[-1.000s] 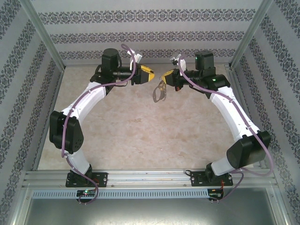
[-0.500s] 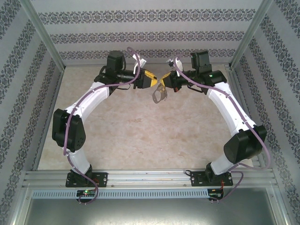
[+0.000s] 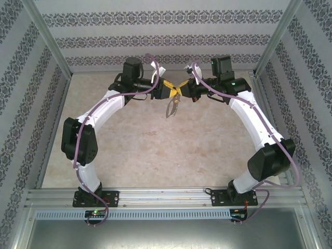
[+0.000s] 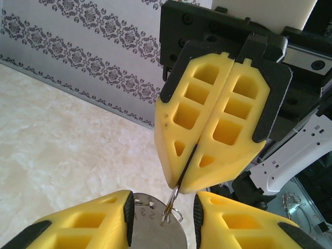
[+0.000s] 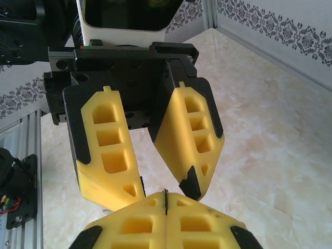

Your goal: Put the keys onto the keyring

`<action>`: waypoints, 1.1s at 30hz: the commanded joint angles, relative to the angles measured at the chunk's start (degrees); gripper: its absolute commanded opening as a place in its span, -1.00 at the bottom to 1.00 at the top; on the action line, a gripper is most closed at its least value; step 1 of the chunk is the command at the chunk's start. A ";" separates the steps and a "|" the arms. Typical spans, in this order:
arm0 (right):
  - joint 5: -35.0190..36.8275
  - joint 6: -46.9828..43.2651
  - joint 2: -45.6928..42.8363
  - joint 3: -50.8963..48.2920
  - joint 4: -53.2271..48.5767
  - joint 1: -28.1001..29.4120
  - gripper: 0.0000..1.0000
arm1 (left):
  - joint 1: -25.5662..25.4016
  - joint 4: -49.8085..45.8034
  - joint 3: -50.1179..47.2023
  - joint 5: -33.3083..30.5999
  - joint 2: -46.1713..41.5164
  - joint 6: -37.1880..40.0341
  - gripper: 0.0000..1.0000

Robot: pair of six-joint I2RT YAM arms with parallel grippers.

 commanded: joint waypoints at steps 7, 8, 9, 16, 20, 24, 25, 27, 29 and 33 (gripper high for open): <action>-2.13 -0.97 0.01 1.04 0.55 0.52 -1.00 | -1.27 0.73 1.79 2.31 0.27 0.85 -0.59; -2.09 -0.94 0.01 1.06 0.51 0.50 -1.00 | -1.30 0.89 1.71 2.37 0.24 0.82 -0.65; -2.18 -0.99 0.02 1.06 0.53 0.55 -1.00 | -1.36 1.07 1.62 2.38 0.24 0.63 -0.69; -2.19 -1.20 -0.08 1.11 0.20 0.48 -1.00 | -1.43 6.89 -0.04 2.23 -0.07 -3.58 -0.92; -0.89 0.80 -1.04 0.08 2.59 0.04 -0.68 | -1.36 9.16 -1.45 0.92 -0.71 -4.31 -1.00; 0.44 8.41 -5.43 -6.55 14.41 -2.28 -0.17 | -1.40 10.71 -3.28 -1.89 -2.21 -4.24 -1.00; 1.19 10.38 -6.66 -8.72 17.51 -2.85 -0.13 | -1.37 11.08 -3.75 -2.69 -2.54 -4.30 -1.00; 3.18 14.70 -9.78 -13.48 24.66 -4.20 -0.05 | -1.36 11.78 -4.56 -4.59 -3.28 -4.56 -1.00; 6.00 18.12 -12.34 -17.92 29.84 -4.37 -0.03 | -1.36 14.34 -5.99 -6.59 -4.13 -6.03 -1.00; 13.19 23.14 -16.44 -27.64 39.78 -3.16 0.02 | -1.40 21.58 -9.18 -10.07 -5.47 -10.99 -1.00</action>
